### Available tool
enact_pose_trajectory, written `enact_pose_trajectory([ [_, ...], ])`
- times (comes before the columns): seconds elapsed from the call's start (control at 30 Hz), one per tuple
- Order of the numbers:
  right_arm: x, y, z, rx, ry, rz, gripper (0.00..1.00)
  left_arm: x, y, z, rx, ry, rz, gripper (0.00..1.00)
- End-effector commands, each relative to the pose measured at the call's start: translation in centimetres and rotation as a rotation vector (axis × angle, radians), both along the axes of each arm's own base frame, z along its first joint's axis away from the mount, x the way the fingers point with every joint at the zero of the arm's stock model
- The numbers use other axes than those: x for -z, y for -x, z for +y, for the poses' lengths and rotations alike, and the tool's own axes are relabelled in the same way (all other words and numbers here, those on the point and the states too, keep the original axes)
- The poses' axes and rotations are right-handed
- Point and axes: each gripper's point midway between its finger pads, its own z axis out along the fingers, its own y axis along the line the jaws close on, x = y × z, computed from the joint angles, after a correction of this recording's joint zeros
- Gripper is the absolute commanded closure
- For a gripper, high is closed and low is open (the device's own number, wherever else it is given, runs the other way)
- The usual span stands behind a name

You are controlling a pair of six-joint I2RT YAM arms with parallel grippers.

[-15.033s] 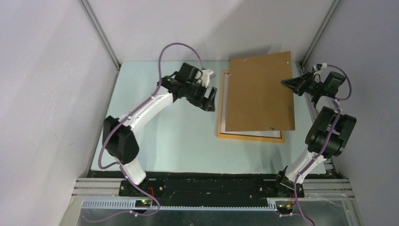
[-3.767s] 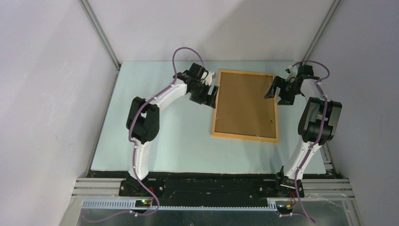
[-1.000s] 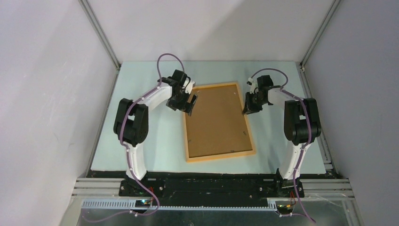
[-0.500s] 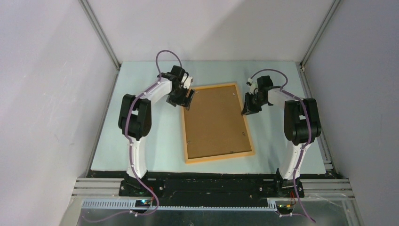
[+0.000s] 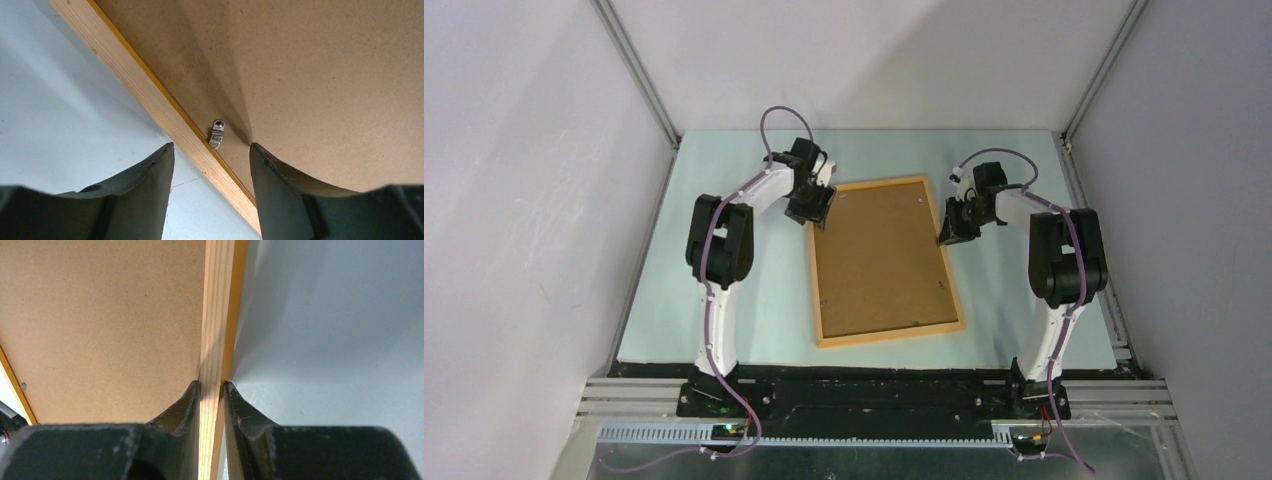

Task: Put the photo into the frame

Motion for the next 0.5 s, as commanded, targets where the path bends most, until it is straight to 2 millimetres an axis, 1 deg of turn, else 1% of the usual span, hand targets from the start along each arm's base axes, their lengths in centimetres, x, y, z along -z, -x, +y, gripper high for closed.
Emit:
enact_pose_trajectory([
  [0.0,-1.59,0.87,0.85,-0.029,-0.063,-0.002,1.0,-0.59,-1.72,0.35,0.001,0.008,-0.04,0.4],
  [0.27,-1.43,0.9,0.84,-0.03,-0.064,0.003,1.0,-0.24,-2.4,0.87,-0.008,0.008,-0.041,0.47],
  [0.47,-1.53,0.86,0.83,-0.032,-0.063,-0.002,1.0,-0.23,-2.65,0.84,-0.007,0.02,-0.039,0.53],
])
